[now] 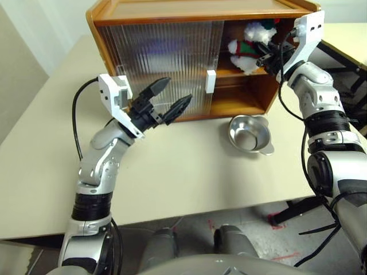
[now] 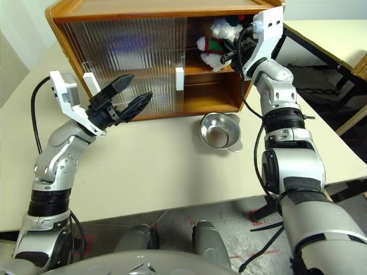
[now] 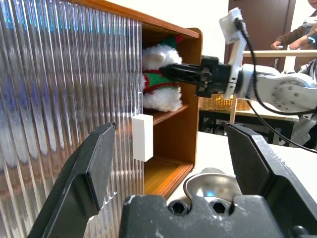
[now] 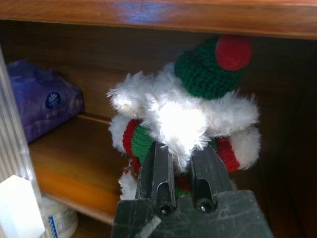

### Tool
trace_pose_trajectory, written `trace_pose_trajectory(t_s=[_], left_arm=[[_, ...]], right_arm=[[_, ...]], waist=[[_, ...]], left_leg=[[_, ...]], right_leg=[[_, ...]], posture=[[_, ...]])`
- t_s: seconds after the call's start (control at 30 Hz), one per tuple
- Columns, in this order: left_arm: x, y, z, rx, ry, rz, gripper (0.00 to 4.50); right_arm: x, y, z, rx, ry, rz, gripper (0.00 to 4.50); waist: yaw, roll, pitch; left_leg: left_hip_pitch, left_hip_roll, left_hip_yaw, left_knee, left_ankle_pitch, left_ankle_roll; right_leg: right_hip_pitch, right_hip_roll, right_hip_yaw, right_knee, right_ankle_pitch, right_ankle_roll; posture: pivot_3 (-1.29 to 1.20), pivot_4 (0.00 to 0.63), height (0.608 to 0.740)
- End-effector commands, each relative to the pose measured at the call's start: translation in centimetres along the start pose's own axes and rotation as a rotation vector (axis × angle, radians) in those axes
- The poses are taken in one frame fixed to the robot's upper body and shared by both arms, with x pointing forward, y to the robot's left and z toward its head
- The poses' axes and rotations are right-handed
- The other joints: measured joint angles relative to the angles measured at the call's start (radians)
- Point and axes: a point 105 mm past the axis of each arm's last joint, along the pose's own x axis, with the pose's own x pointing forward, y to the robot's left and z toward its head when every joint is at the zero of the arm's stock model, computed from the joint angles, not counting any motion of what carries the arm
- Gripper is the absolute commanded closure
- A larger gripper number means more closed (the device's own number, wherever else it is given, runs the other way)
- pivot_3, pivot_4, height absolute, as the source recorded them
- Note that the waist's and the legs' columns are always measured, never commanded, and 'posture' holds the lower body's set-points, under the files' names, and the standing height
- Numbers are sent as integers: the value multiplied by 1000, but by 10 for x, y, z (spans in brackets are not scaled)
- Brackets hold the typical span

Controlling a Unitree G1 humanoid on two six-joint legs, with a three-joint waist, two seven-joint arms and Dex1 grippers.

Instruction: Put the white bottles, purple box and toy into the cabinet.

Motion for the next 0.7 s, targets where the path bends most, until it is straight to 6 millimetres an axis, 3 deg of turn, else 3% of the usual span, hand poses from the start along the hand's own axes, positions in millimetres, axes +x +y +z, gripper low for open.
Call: trace_pose_trajectory(t_s=[0.03,0.27,0.43,0.67,0.7], left_arm=[[-2,-2,0,-1,7,2,0],[-3,-3,-1,-7,6,9,0],[-4,-3,-2,-11,9,9,0],[-2,-7,-4,-31,8,-4,0],[-2,-7,-4,-33,11,-7,0]], right_arm=[[5,2,-8,-18,39,3,4303],[9,1,-25,-37,167,-15,4303],[12,0,-20,-65,163,-35,2558],[18,-5,8,-116,72,-55,41],[19,-6,13,-122,56,-60,41]], waist=[[0,0,0],[0,0,0],[0,0,0],[-1,1,0],[-1,1,0]], left_leg=[[0,0,0,0,0,0],[0,0,0,0,0,-1],[1,1,1,0,-2,-3],[0,1,1,0,0,-1],[0,1,1,-1,0,-1]], right_leg=[[0,0,0,0,0,0],[0,0,0,0,1,-1],[0,0,-1,0,1,-2],[-1,0,-1,0,1,-2],[-1,0,0,0,1,-2]], posture=[[35,0,740],[37,0,740],[35,0,740],[20,0,740],[20,0,740]])
